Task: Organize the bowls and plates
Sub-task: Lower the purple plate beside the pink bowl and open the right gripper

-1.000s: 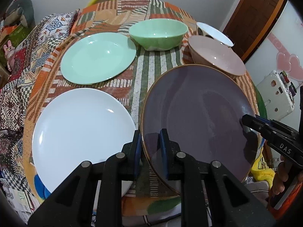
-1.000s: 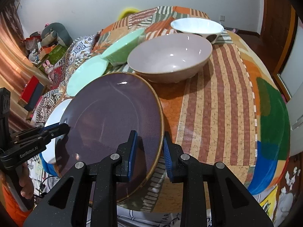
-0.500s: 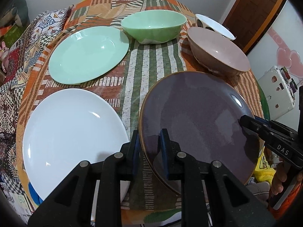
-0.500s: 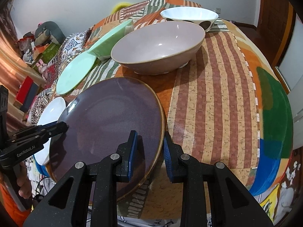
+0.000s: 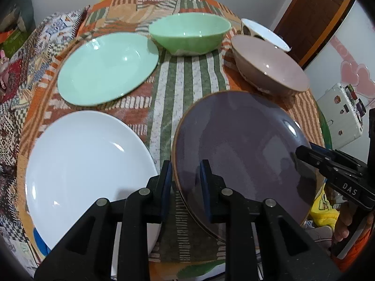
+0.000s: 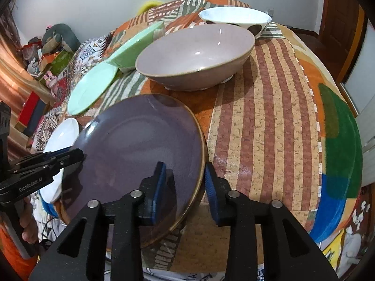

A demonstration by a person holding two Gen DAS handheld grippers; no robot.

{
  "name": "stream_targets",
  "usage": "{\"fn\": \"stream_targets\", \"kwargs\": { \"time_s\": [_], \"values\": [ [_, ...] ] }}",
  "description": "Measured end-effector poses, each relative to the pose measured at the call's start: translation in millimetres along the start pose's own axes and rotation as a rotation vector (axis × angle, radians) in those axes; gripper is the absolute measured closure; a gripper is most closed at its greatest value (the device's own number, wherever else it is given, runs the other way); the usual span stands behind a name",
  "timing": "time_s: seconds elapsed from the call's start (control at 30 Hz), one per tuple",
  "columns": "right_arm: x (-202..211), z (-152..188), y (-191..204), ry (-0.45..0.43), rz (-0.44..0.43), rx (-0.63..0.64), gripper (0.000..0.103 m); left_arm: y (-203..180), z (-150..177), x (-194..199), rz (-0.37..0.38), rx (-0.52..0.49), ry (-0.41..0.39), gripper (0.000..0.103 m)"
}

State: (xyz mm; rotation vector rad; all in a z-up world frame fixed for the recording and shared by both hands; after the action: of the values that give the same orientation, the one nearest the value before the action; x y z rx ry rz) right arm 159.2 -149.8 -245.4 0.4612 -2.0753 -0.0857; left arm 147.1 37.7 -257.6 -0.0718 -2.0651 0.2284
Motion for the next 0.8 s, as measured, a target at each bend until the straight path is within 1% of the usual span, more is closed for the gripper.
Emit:
{"fn": "stream_targets", "kwargs": {
  "time_s": [0.17,0.3,0.33,0.4,0.47,0.53,0.6,0.67,0.8],
  "values": [
    [16,-4,0,-0.036,0.003,0.004,0.069,2,-4,19,-0.021,-0.003,-0.056,0.079],
    [29,-9,9,-0.077,0.001,0.023,0.068,6,-8,39,-0.035,0.008,-0.111,0.079],
    [34,-11,12,-0.09,0.0,0.03,0.067,8,-9,48,-0.037,0.011,-0.133,0.079],
    [40,-15,19,-0.118,-0.003,0.043,0.06,11,-10,63,-0.048,0.015,-0.172,0.078],
    [46,-18,26,-0.149,-0.008,0.059,0.058,14,-12,77,-0.059,0.018,-0.21,0.078],
    [51,-23,35,-0.171,-0.017,0.075,0.057,19,-13,93,-0.073,0.022,-0.249,0.077],
    [55,-27,44,-0.194,-0.026,0.093,0.057,24,-13,109,-0.089,0.027,-0.286,0.074],
    [58,-32,53,-0.212,-0.036,0.111,0.056,30,-13,123,-0.111,0.029,-0.322,0.067],
    [65,-36,72,-0.248,-0.058,0.146,0.053,41,-9,147,-0.169,0.02,-0.379,0.06]
  ]
}}
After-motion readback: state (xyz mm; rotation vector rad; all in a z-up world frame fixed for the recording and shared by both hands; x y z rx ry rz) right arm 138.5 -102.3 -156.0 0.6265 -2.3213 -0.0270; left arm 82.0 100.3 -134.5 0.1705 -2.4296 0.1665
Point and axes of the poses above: each gripper's, at about its wrist camera, not at the fingertips, and x roughly against the way its jaws point, y to its left, z to its underside, the point moved 3 cm from there along -x, roughly the way its jaws point, and after that the axes turned 2 degrees about -y, right-handed, at the moved point
